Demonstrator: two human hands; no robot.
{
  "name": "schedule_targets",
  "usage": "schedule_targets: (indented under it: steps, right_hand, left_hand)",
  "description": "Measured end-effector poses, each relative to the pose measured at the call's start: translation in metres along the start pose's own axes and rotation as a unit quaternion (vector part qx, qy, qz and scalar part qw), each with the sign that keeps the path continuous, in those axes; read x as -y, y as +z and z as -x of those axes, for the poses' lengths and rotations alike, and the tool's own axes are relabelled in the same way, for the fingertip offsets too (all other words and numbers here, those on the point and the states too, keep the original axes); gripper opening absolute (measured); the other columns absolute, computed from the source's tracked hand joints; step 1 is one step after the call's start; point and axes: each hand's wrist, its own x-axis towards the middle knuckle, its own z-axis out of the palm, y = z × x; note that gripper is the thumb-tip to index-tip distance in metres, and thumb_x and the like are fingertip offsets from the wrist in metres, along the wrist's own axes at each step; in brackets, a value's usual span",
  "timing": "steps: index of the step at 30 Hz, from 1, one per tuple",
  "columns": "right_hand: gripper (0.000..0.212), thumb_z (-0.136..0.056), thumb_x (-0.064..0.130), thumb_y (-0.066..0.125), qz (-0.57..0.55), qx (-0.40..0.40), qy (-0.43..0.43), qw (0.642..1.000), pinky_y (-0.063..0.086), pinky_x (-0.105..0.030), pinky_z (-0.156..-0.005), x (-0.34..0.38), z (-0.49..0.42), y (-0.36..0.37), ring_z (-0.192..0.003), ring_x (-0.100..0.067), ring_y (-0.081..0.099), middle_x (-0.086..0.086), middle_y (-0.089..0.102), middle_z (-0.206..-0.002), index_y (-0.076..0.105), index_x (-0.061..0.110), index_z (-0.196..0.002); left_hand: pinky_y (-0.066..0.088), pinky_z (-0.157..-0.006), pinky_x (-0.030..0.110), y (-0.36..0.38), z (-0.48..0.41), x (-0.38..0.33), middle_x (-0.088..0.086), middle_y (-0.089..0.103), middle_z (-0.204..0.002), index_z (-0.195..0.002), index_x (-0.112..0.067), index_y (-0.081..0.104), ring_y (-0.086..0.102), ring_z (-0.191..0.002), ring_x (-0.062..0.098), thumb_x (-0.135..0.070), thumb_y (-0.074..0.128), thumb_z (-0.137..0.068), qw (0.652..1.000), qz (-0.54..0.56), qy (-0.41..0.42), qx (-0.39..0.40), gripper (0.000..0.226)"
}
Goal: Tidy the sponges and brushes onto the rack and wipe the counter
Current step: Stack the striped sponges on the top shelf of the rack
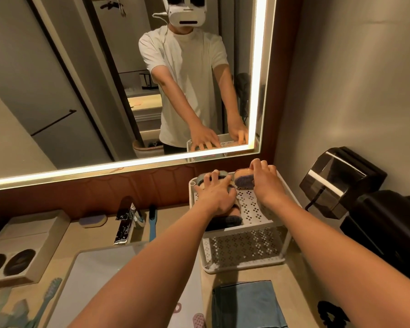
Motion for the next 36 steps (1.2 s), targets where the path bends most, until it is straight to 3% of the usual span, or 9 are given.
schedule_targets:
  steps: [3, 18, 21, 25, 31, 36]
  right_hand:
    - [0.044, -0.087, 0.001, 0.065, 0.002, 0.004, 0.001, 1.0, 0.048, -0.042, -0.087, 0.0, -0.005, 0.006, -0.114, -0.028, 0.043, -0.007, 0.048, -0.122, 0.041, 0.02, -0.119]
    - [0.045, -0.087, 0.003, 0.064, -0.02, -0.007, -0.003, 1.0, 0.048, -0.044, -0.098, 0.0, -0.012, 0.03, -0.125, -0.028, 0.038, -0.008, 0.044, -0.129, 0.041, 0.018, -0.123]
    - [0.053, -0.092, 0.011, 0.06, 0.008, 0.009, 0.006, 1.0, 0.029, -0.051, -0.118, 0.0, -0.007, 0.034, -0.149, -0.032, 0.018, -0.011, 0.034, -0.15, 0.036, 0.018, -0.138]
    - [0.065, -0.094, 0.02, 0.053, 0.013, 0.015, -0.001, 1.0, 0.009, -0.048, -0.125, 0.008, -0.001, 0.028, -0.154, -0.029, 0.001, -0.013, 0.015, -0.164, 0.027, 0.011, -0.153]
    - [0.049, -0.095, 0.021, 0.053, -0.019, -0.001, -0.068, 0.998, 0.017, -0.044, -0.123, 0.033, 0.007, 0.014, -0.147, -0.026, 0.025, -0.009, 0.037, -0.153, 0.046, 0.013, -0.142]
    - [0.048, -0.098, 0.022, 0.051, -0.032, 0.007, -0.111, 0.993, 0.022, -0.043, -0.123, 0.068, 0.012, 0.009, -0.145, -0.025, 0.031, -0.008, 0.04, -0.153, 0.046, 0.013, -0.145]
  left_hand:
    - [0.007, -0.114, 0.074, 0.004, 0.002, 0.001, 0.003, 0.005, -0.166, -0.151, -0.042, 0.029, -0.002, -0.152, 0.033, -0.05, 0.027, -0.101, 1.0, 0.007, 0.009, -0.008, 0.05]
    - [0.01, -0.115, 0.072, 0.015, 0.0, 0.001, 0.001, 0.013, -0.167, -0.143, -0.028, 0.038, -0.001, -0.155, 0.027, -0.042, 0.022, -0.106, 0.999, 0.008, 0.013, -0.041, 0.043]
    - [0.009, -0.116, 0.072, 0.016, -0.001, 0.002, 0.0, 0.012, -0.167, -0.145, -0.03, 0.036, -0.002, -0.155, 0.027, -0.043, 0.021, -0.106, 0.999, 0.014, 0.008, -0.04, 0.044]
    - [0.009, -0.117, 0.069, 0.014, -0.003, 0.005, -0.003, 0.012, -0.166, -0.152, -0.029, 0.026, 0.0, -0.155, 0.024, -0.045, 0.025, -0.105, 0.998, 0.043, 0.007, -0.041, 0.05]
    - [0.009, -0.125, 0.052, 0.002, 0.006, 0.025, -0.001, 0.017, -0.167, -0.157, -0.026, 0.024, 0.007, -0.156, 0.022, -0.046, 0.031, -0.105, 0.993, 0.07, 0.032, -0.092, 0.056]
    - [0.015, -0.125, 0.049, -0.017, 0.022, 0.063, 0.003, 0.021, -0.167, -0.157, -0.021, 0.026, 0.01, -0.155, 0.024, -0.046, 0.037, -0.103, 0.991, 0.061, 0.034, -0.117, 0.06]
